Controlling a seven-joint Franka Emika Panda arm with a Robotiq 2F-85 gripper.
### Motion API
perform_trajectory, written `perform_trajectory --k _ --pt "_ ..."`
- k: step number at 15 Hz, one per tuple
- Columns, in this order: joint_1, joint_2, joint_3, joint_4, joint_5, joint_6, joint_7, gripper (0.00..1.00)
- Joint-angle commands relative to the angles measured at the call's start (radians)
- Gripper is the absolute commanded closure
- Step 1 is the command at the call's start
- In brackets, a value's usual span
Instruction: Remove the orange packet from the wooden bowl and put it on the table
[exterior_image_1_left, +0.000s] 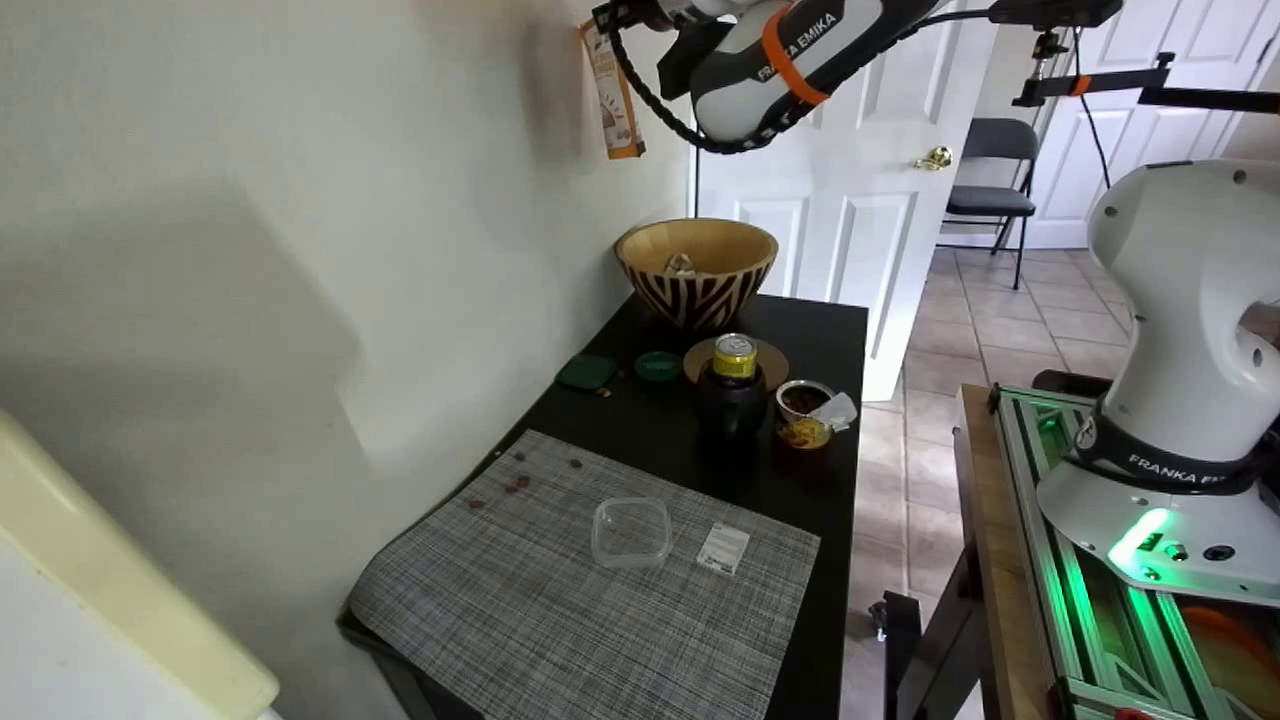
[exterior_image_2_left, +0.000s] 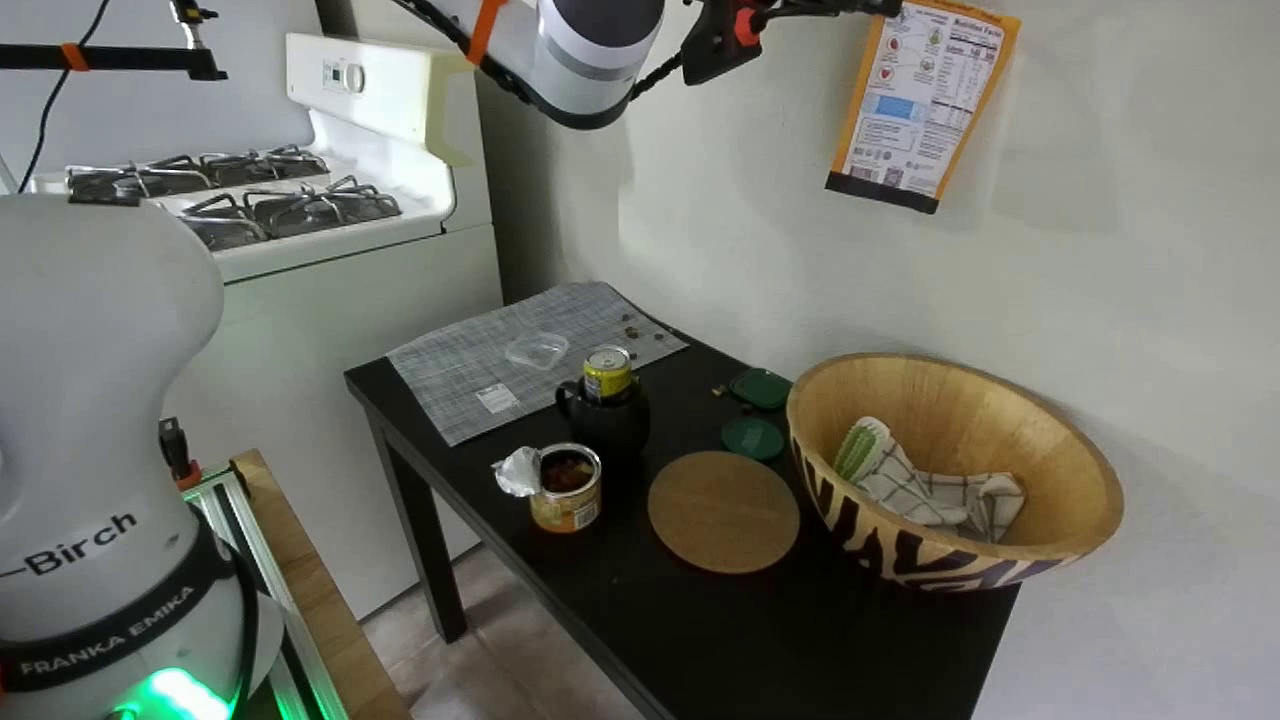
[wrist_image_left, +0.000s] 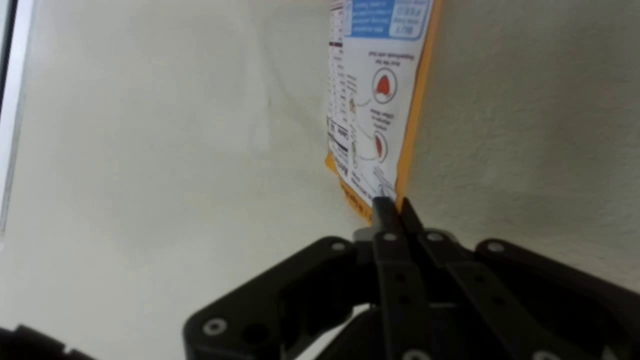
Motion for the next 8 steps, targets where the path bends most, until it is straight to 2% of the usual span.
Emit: perform_trajectory --k 1,4,8 --pt "-0.016 0.161 0.063 -0.036 0.169 -0.002 -0.045 0.99" --pt "0.020 0.294 0.085 -0.098 0.303 -0.032 -0.052 0.99" --pt "0.106 0.450 0.163 -0.169 0.453 -0.104 0.005 0.99"
